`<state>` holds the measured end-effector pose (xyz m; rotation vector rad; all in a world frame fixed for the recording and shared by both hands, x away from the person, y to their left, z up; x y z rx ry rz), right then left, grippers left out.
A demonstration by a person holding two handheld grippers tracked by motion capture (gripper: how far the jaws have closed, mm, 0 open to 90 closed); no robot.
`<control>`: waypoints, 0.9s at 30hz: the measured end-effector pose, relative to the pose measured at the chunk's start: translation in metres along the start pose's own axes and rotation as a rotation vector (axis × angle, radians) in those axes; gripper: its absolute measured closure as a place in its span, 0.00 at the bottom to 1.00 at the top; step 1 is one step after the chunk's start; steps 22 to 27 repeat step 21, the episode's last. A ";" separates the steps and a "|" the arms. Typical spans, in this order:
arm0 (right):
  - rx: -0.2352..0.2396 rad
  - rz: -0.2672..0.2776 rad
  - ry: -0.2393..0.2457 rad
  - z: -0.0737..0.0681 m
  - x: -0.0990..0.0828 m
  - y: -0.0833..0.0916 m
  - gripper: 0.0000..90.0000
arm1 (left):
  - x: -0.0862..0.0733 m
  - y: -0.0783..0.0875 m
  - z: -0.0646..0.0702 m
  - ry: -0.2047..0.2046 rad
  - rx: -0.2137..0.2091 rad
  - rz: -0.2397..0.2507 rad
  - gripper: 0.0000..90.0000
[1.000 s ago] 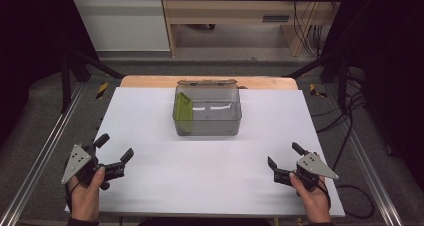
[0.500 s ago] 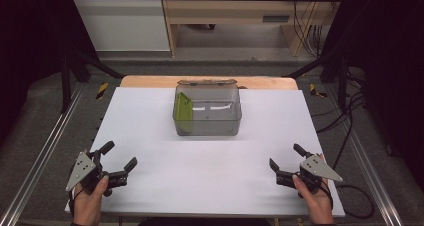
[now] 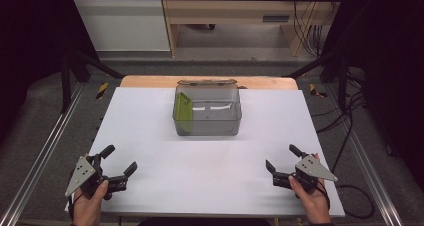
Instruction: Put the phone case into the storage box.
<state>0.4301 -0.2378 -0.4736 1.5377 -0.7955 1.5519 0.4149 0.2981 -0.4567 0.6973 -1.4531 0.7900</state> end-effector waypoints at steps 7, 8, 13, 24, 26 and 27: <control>0.018 0.013 0.000 -0.005 0.001 -0.003 0.04 | -0.001 0.001 0.008 0.010 0.011 0.009 0.01; 0.020 0.012 0.002 -0.006 0.001 -0.003 0.04 | -0.001 0.001 0.010 0.001 0.005 0.005 0.01; 0.033 0.007 0.005 -0.010 -0.001 -0.008 0.04 | -0.004 -0.005 0.017 -0.007 -0.008 -0.014 0.01; -0.010 0.011 -0.015 -0.010 -0.002 -0.011 0.04 | -0.007 -0.011 0.019 -0.002 0.000 -0.031 0.01; -0.010 0.011 -0.015 -0.010 -0.002 -0.011 0.04 | -0.007 -0.011 0.019 -0.002 0.000 -0.031 0.01; -0.010 0.011 -0.015 -0.010 -0.002 -0.011 0.04 | -0.007 -0.011 0.019 -0.002 0.000 -0.031 0.01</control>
Point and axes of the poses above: each handheld gripper's, and its own axes: y roughly backward along the jaws, x roughly out of its top, z roughly to its right, the point moved 3 cm from there along -y, roughly forward along the jaws, and after that the axes turned 6 degrees about z, right-handed, at the moved point
